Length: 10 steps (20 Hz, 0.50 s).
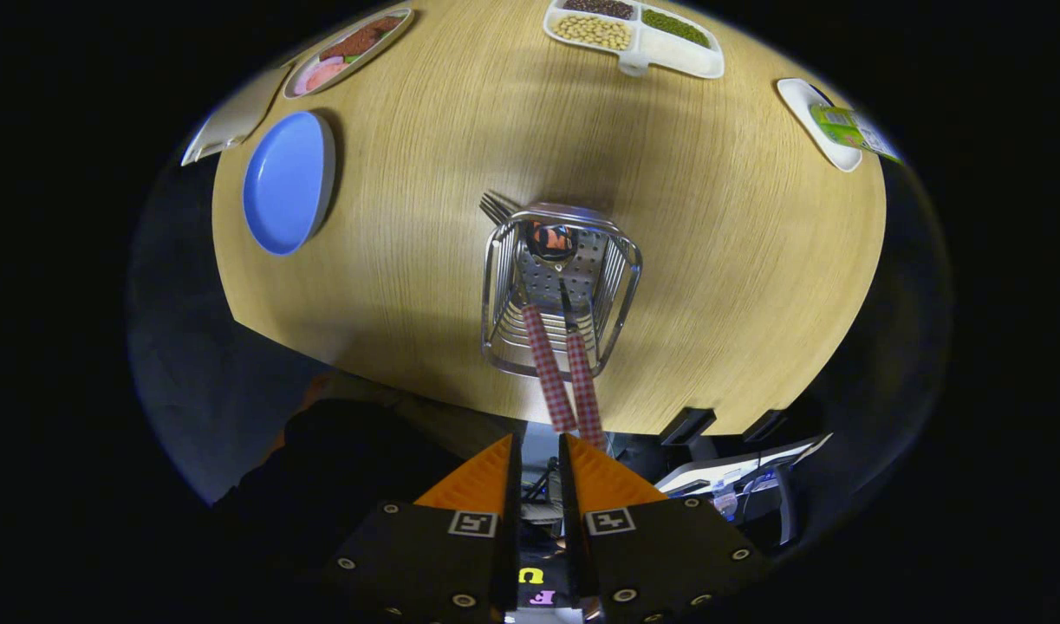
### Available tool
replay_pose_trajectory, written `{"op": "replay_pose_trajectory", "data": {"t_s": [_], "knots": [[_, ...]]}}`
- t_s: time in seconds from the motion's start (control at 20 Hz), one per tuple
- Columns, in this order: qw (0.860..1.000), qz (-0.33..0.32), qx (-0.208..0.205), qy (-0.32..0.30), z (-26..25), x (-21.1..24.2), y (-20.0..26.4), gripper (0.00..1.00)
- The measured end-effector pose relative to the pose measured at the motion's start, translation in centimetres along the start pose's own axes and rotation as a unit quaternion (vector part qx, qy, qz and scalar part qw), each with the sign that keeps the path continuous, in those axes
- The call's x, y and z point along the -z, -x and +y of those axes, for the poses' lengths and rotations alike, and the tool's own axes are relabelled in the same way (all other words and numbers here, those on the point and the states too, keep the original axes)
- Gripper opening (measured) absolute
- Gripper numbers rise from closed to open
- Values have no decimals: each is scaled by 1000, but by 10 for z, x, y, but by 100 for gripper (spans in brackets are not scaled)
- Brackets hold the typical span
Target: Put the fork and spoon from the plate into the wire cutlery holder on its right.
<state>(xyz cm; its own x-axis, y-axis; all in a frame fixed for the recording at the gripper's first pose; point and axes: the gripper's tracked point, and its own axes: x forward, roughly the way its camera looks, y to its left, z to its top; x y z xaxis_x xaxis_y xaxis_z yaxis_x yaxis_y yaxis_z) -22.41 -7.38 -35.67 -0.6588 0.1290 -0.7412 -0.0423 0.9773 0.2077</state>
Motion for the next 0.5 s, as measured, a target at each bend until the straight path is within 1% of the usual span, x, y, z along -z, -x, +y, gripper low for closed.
{"op": "replay_pose_trajectory", "data": {"t_s": [0.2,0.3,0.4,0.5], "knots": [[998,-62,-21,-2,6,-1,18,30],[993,-108,-37,-15,8,-4,30,34],[984,-167,-58,-35,13,-9,46,39],[968,-234,-73,-48,12,-19,62,46]]}}
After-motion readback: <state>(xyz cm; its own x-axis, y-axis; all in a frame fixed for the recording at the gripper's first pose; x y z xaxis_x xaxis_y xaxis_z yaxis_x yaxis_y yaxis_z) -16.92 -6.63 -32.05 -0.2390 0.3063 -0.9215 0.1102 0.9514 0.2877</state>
